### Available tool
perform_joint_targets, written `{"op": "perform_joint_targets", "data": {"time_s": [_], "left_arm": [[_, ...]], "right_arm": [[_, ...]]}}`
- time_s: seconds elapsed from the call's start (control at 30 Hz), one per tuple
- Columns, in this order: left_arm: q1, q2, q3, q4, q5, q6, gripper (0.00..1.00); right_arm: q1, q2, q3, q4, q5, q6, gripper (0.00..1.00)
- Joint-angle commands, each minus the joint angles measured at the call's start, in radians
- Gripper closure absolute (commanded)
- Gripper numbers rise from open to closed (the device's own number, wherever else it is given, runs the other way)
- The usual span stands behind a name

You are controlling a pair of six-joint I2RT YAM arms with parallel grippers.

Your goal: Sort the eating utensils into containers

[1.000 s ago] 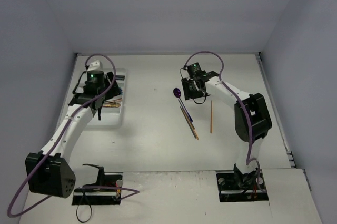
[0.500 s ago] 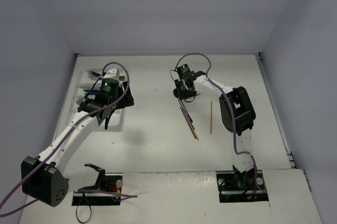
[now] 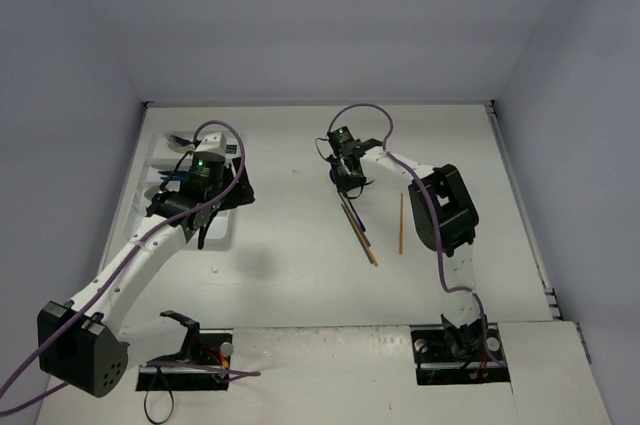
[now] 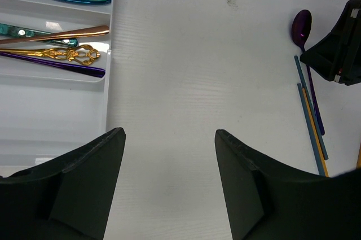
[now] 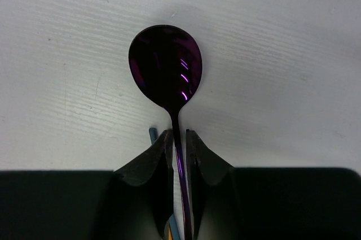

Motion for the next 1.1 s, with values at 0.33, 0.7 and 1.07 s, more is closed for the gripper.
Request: {"op": "perform_joint_targets", "data": {"time_s": [0.33, 0.7, 1.07], "left_arm": [[-0.095, 0.069, 0.113, 0.113, 0.101, 0.004, 0.37], [-0.175, 0.221, 0.224, 0.36, 0.245, -0.071, 0.38], [-0.255, 0.36, 0.377, 0.442, 0.245, -0.058, 0.38]], "right_arm": [[-0.002, -0.194, -0.096, -0.019, 0.122, -0.073, 1.0], [0.037, -0.559, -0.19, -0.019, -0.126, -0.179, 1.0], [0.072, -0.691, -0.237, -0.018, -0.222, -0.169, 1.0]]}}
